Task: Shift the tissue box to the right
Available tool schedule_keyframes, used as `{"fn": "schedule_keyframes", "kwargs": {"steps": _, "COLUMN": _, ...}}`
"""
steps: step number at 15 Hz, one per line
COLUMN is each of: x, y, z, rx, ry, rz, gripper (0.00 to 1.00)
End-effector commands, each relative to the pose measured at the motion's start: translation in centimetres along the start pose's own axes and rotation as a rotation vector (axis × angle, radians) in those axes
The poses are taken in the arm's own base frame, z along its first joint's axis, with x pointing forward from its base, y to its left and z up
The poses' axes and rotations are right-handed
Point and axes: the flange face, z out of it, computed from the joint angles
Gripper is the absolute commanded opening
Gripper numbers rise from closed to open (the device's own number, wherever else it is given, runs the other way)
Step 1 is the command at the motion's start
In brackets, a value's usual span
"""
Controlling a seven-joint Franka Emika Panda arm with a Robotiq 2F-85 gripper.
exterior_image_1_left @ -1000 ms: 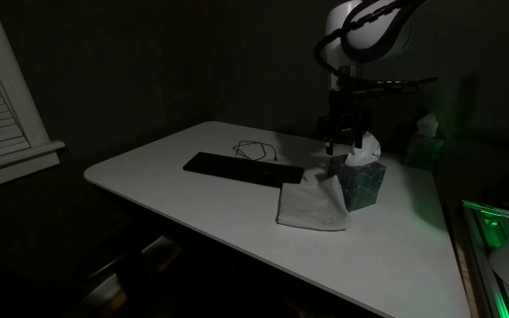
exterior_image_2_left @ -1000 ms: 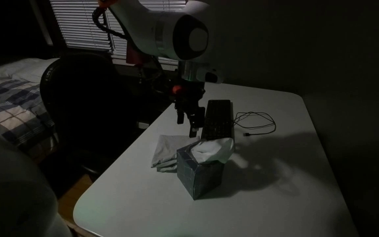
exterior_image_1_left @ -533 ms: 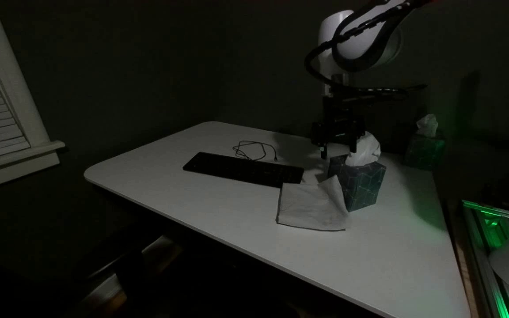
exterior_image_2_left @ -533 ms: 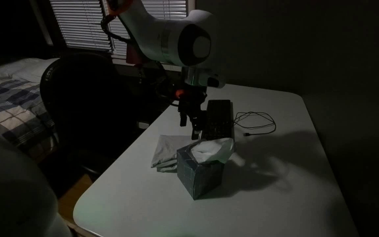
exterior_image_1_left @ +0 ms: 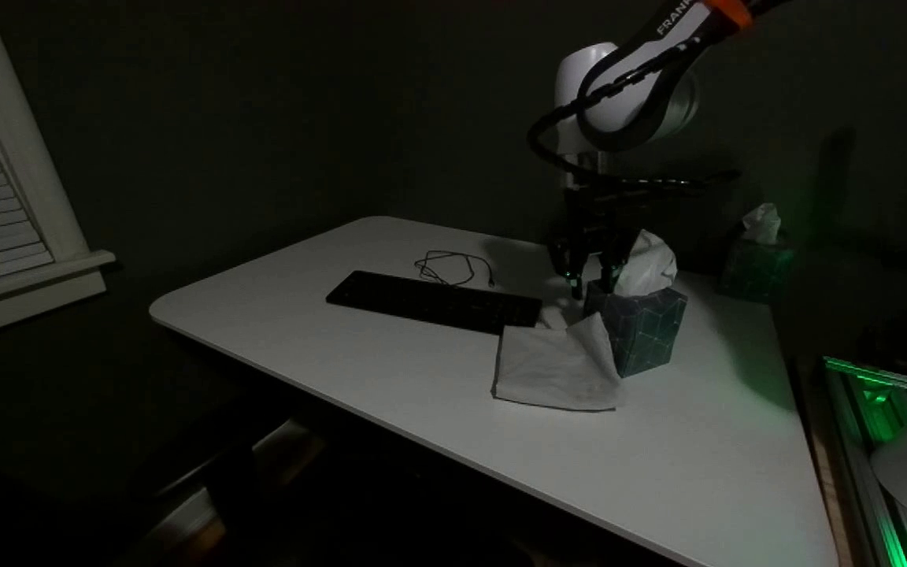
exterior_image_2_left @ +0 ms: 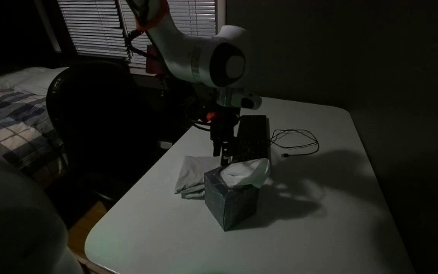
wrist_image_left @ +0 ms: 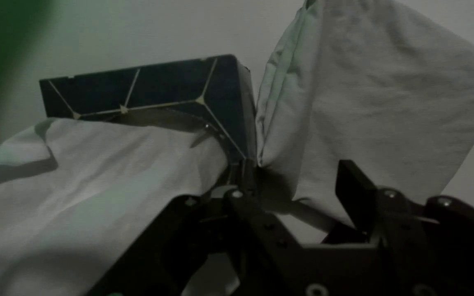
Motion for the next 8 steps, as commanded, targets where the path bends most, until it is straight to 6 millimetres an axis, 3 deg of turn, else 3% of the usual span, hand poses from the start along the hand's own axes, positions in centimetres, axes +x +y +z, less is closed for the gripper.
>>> {"fn": "schedule_keyframes", "kwargs": {"steps": 1, "x": 0.2, "y": -0.2, "z": 0.9, "rx": -0.010, "ry": -0.001, "rz": 0.026, "gripper": 0.57}}
{"fn": "schedule_keyframes", "kwargs": {"steps": 8, "x": -1.1, "y": 0.3, "z": 0.1, "rx": -0.024, "ry": -0.011, "rz": 0.045, "gripper": 0.62}}
